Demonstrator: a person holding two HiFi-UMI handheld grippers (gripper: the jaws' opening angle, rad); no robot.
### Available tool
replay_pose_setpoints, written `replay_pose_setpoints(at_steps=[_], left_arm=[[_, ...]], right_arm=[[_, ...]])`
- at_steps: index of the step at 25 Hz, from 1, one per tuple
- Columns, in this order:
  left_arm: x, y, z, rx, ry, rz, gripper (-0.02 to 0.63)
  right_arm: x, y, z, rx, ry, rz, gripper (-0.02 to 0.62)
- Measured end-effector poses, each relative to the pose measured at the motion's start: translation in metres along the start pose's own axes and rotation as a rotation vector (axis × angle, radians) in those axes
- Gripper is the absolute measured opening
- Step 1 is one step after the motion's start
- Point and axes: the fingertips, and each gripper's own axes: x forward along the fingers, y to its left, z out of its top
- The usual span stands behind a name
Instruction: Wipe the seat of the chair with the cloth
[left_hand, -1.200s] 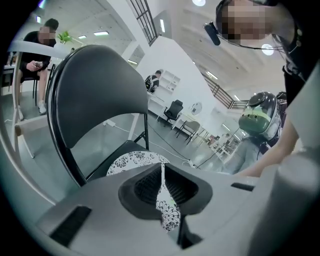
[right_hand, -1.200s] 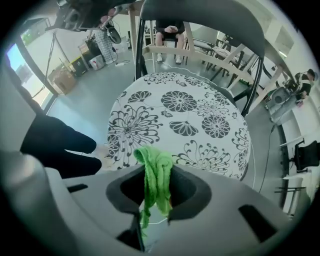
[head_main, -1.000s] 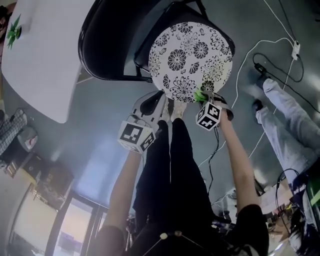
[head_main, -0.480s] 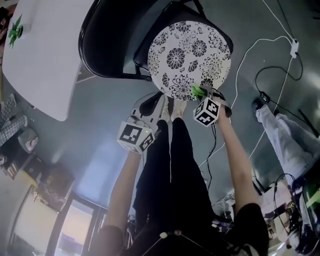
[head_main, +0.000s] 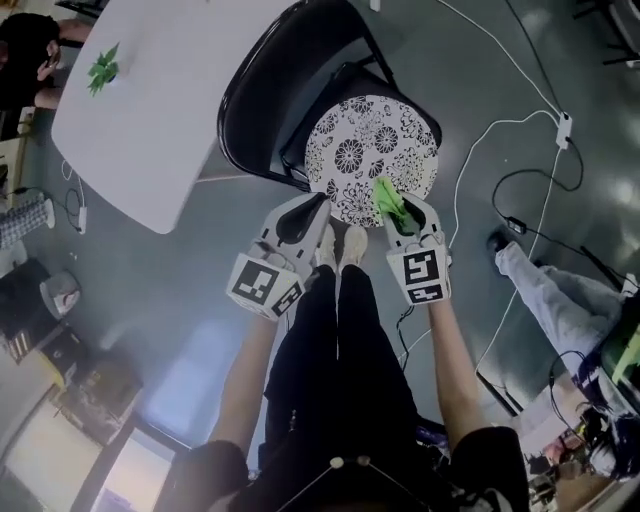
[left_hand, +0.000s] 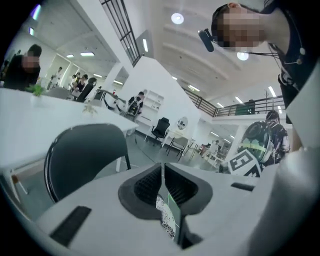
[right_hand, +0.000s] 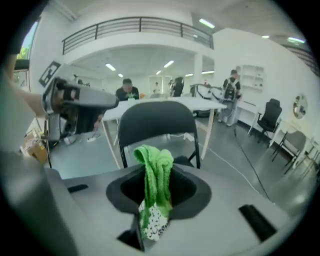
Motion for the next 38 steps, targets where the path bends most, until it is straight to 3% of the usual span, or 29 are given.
replay_pose_setpoints(at_steps=[6, 14, 22, 27, 38], left_arm=[[-0.032, -0.049, 0.104, 0.134, -0.075, -0.029, 0.023], [-0.070, -0.096, 0.202, 0.245, -0.171, -0.033, 0.023], [-0.104, -0.142, 0.262, 0.310, -0.278, -0.061, 0.023], [-0.124, -0.163, 0.274, 0.374, -0.319, -0.070, 0.022], [-0.147, -0.191, 0.288, 0.410, -0.399, -0.136, 0.023]], right_arm=[[-0.105, 0.008, 0.149, 0.017, -0.349, -0.106, 0.101], [-0.198, 0.015, 0.245, 0.017, -0.574, -0.213, 0.098], [-0.270, 0.028, 0.288, 0.002, -0.690, -0.252, 0.098], [-0.299, 0.039, 0.307, -0.034, -0.751, -0.262, 0.098], [-0.327, 0.061, 0.321, -0.084, -0.804, -0.243, 0.098]])
